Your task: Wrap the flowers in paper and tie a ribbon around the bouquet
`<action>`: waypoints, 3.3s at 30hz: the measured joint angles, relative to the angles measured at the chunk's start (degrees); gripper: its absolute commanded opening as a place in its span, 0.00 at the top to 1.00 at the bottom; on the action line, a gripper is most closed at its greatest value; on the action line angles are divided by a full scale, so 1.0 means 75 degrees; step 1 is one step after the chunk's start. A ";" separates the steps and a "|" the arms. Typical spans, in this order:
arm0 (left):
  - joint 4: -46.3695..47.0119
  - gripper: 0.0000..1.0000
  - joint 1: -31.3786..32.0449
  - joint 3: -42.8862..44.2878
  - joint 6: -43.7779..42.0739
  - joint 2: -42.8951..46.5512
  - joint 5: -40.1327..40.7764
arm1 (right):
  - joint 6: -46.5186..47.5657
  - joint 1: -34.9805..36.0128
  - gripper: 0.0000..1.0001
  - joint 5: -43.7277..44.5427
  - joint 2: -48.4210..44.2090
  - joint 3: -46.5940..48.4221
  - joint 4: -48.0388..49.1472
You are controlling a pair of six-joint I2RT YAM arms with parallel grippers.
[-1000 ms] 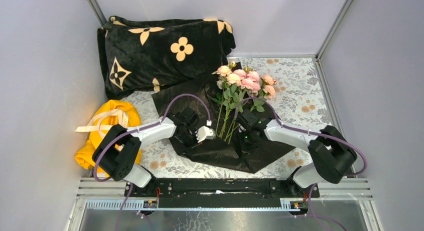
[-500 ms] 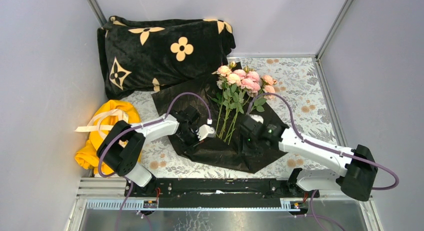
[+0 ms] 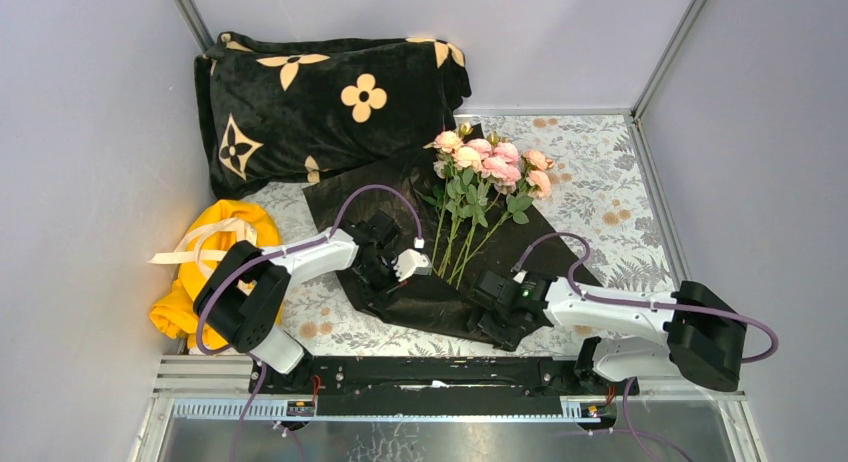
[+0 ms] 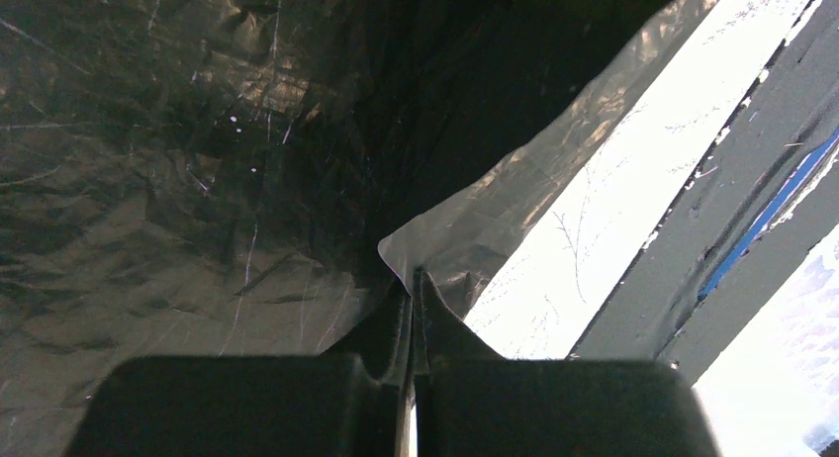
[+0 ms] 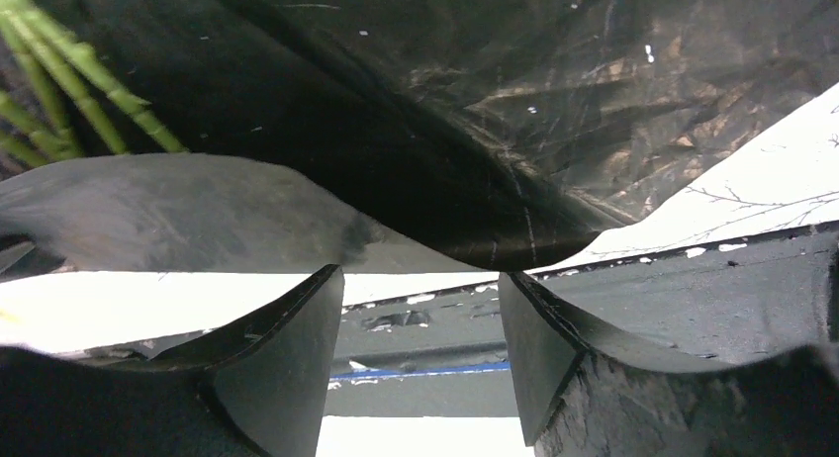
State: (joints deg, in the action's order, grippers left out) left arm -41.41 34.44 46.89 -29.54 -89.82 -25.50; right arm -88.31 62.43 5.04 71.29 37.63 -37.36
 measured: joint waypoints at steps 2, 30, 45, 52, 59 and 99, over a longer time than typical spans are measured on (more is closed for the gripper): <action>0.0000 1.00 0.0000 0.0000 0.0003 0.0000 0.0000 | -0.0274 0.0102 0.35 -0.0003 0.0140 -0.0105 0.0122; -0.0857 0.39 -0.0015 0.1326 0.0157 -0.0271 0.0662 | -0.0280 0.0274 1.00 0.1585 -0.0050 -0.0597 0.0181; -0.4637 0.26 0.0356 0.3348 -0.2302 0.0810 -0.2183 | 0.0880 0.0274 1.00 0.2270 0.0597 0.0685 -0.0906; -0.3687 0.01 0.0612 0.1993 -0.2145 0.0819 -0.2658 | 0.0836 0.0274 1.00 0.2253 0.0405 0.0501 -0.0778; -0.1617 0.02 0.0816 0.1064 -0.0968 0.0662 -0.2372 | 0.0740 0.0274 1.00 0.2244 0.0163 0.0315 -0.0746; 0.0667 0.91 0.1011 0.2378 0.1335 -0.2090 -0.0254 | 0.3139 -0.0463 1.00 -0.0618 0.0679 -0.0175 0.3264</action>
State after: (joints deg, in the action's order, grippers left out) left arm -36.40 42.02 64.73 -19.53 -105.49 -27.40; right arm -64.77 58.96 0.40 76.38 36.32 -12.88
